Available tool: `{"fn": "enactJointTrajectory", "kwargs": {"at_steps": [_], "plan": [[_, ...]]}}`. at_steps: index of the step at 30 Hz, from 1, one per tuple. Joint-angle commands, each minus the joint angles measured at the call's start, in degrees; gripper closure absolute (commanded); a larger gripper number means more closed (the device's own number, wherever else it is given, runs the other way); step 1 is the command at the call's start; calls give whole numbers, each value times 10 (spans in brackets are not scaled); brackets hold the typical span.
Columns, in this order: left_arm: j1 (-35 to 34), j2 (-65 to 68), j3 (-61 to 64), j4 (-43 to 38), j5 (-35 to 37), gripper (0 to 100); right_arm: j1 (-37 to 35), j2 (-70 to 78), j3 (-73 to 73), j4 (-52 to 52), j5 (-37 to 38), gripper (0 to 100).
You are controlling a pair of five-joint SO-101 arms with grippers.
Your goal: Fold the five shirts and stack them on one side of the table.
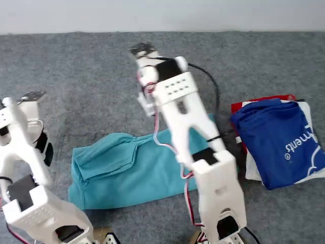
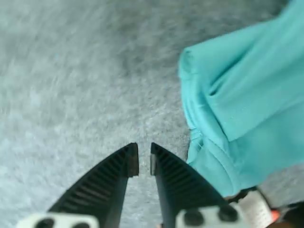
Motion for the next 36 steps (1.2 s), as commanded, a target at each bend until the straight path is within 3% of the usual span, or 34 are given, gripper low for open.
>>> {"fn": "enactJointTrajectory", "kwargs": {"at_steps": [1,5,12,16,25,32,36], "plan": [[-6,-24,-18,13,70,938,-45,55,-97,22,-6,703],[22,-23,-16,12,97,938,-82,104,-144,22,-3,703],[181,-23,-27,0,114,938,-109,158,-164,-51,14,703],[218,-23,-28,0,134,938,-132,191,-164,-58,14,703],[201,-24,-28,2,135,938,-166,245,-165,-92,14,703],[31,-28,-73,4,153,938,-170,247,-165,-72,15,703],[-11,-28,-93,4,160,938,-170,254,-162,-72,18,704]]}}
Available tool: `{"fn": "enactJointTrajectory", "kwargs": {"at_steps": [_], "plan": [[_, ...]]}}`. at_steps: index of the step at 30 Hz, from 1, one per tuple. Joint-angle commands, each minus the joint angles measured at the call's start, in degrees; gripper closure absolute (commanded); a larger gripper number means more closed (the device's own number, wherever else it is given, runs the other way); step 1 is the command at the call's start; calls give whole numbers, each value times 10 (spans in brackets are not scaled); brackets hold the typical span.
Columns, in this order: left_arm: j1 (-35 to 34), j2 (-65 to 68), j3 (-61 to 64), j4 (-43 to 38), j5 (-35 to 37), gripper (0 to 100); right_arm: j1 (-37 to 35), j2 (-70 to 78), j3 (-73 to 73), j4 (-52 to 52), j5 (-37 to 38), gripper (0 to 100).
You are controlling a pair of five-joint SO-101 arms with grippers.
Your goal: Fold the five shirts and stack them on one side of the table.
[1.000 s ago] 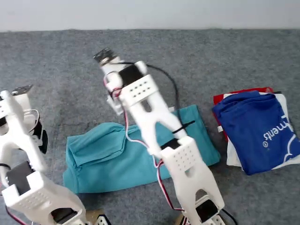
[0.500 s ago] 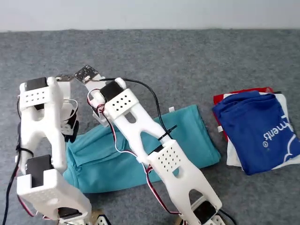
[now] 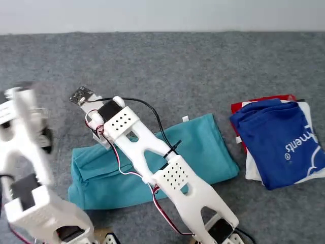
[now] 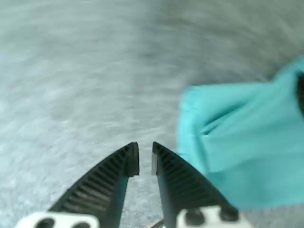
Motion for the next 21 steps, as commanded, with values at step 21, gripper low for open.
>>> {"fn": "enactJointTrajectory", "kwargs": {"at_steps": [21], "plan": [[-11,-22,-21,11,7,938,33,18,-66,39,10,995]]}}
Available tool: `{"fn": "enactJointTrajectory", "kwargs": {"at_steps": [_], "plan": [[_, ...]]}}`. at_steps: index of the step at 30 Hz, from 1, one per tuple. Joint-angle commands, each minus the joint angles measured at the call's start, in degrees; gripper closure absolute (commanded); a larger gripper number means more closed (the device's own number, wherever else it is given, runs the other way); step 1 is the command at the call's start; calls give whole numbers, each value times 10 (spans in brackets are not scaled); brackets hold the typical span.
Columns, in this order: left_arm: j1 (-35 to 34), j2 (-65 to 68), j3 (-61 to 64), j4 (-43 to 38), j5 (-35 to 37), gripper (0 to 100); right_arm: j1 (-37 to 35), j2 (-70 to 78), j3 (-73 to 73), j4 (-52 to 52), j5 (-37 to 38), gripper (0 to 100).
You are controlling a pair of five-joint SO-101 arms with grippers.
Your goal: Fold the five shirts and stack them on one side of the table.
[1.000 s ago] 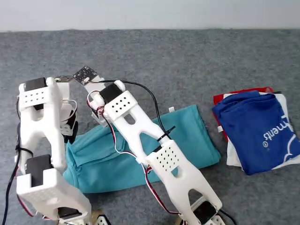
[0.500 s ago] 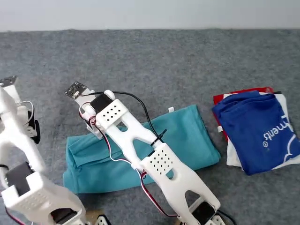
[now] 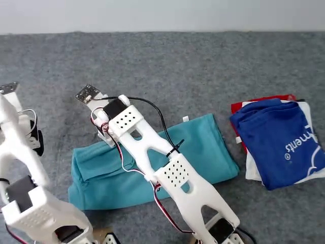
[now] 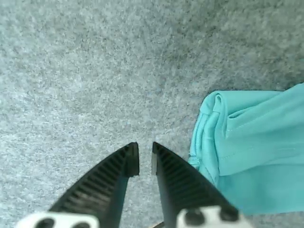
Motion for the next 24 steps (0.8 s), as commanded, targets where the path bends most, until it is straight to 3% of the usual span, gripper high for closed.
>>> {"fn": "enactJointTrajectory", "kwargs": {"at_steps": [1,5,17,24], "plan": [[4,-22,-18,11,6,938,13,-21,-53,40,5,990],[4,-22,-18,11,6,938,8,-19,-101,89,5,988],[4,-21,-18,11,6,938,-11,-29,-110,95,5,988],[4,-21,-18,11,6,938,-19,-124,-17,95,5,988]]}}
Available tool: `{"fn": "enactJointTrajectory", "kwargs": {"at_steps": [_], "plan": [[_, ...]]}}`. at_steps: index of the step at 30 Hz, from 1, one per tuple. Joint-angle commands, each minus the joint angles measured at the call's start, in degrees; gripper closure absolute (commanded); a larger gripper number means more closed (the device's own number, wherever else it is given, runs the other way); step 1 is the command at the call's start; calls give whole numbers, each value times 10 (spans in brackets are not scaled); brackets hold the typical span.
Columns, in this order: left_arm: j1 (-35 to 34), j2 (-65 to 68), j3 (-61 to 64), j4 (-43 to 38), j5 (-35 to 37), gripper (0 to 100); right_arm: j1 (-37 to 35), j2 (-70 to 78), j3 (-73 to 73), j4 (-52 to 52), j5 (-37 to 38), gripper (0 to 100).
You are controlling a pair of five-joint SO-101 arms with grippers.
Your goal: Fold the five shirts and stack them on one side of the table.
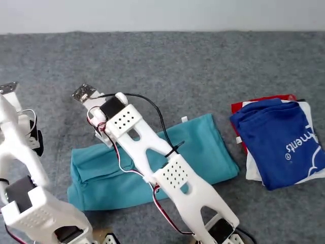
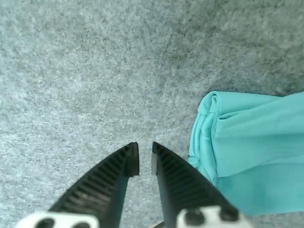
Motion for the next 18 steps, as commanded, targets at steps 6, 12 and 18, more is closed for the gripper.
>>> {"fn": "enactJointTrajectory", "kwargs": {"at_steps": [6,12,18], "plan": [[4,-20,-17,11,6,938,-7,-177,193,25,6,988],[4,-20,-17,11,6,938,-6,-218,272,23,6,988],[11,-20,-15,11,6,938,-7,-220,251,22,6,988]]}}
